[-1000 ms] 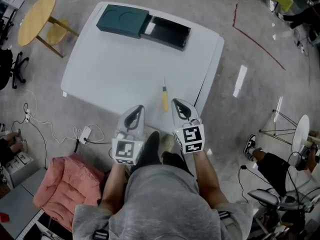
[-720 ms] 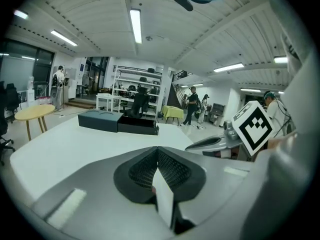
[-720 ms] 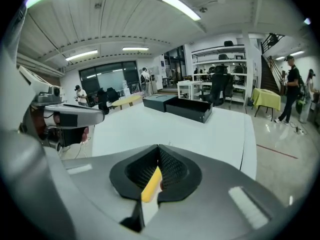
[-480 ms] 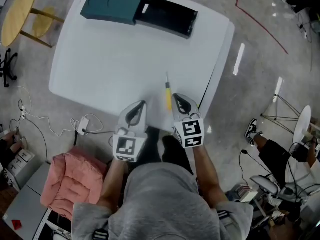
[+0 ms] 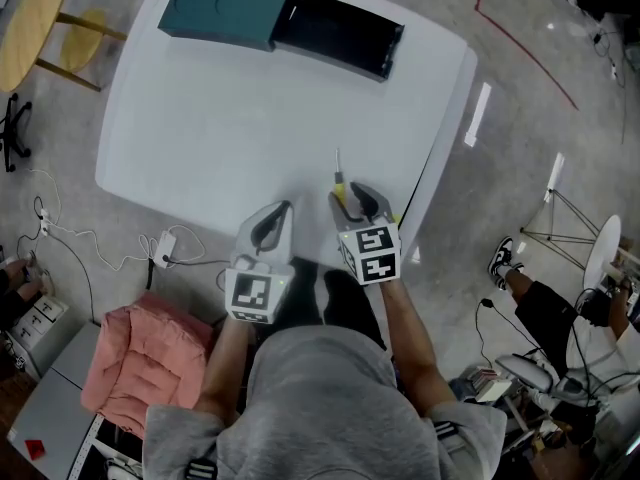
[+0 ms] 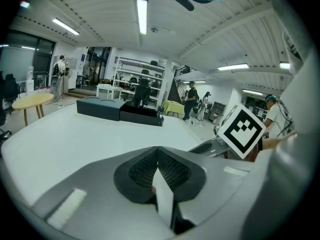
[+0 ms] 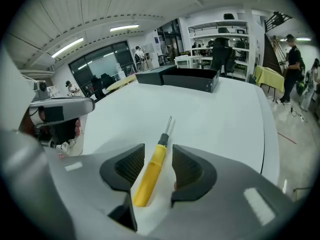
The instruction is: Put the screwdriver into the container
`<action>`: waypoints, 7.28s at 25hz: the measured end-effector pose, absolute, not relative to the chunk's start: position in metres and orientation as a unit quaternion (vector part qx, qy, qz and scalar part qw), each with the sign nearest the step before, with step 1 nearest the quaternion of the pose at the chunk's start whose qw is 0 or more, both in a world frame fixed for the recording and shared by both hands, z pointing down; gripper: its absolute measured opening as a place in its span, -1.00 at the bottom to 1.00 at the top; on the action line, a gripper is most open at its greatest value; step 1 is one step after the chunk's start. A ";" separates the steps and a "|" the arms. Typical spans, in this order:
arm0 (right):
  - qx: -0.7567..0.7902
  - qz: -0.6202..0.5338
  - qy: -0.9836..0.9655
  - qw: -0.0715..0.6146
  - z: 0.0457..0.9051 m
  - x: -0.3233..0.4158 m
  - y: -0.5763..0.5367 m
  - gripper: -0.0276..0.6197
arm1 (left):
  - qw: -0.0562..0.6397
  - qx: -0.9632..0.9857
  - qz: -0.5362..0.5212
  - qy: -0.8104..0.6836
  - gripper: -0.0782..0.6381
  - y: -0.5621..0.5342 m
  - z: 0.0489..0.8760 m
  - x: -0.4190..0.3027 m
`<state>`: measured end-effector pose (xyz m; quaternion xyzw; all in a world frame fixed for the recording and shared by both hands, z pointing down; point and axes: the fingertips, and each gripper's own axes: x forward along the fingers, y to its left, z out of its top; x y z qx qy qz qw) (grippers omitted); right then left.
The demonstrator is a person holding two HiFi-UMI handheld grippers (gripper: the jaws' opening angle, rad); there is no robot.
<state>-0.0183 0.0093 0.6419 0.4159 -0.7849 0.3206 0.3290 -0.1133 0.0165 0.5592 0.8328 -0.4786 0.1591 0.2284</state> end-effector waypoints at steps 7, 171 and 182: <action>0.407 0.327 -0.775 0.355 0.656 -0.023 0.008 -0.45 | 0.236 0.829 0.162 -0.481 -0.75 0.013 0.566 -0.121; 0.324 0.058 -0.904 0.272 0.479 -0.010 -0.268 -0.67 | 0.066 0.755 0.085 -0.647 -0.75 -0.175 0.437 -0.101; 0.426 0.060 -0.888 0.163 0.399 0.050 -0.215 -0.68 | 0.036 0.794 0.066 -0.603 -0.75 -0.141 0.377 -0.071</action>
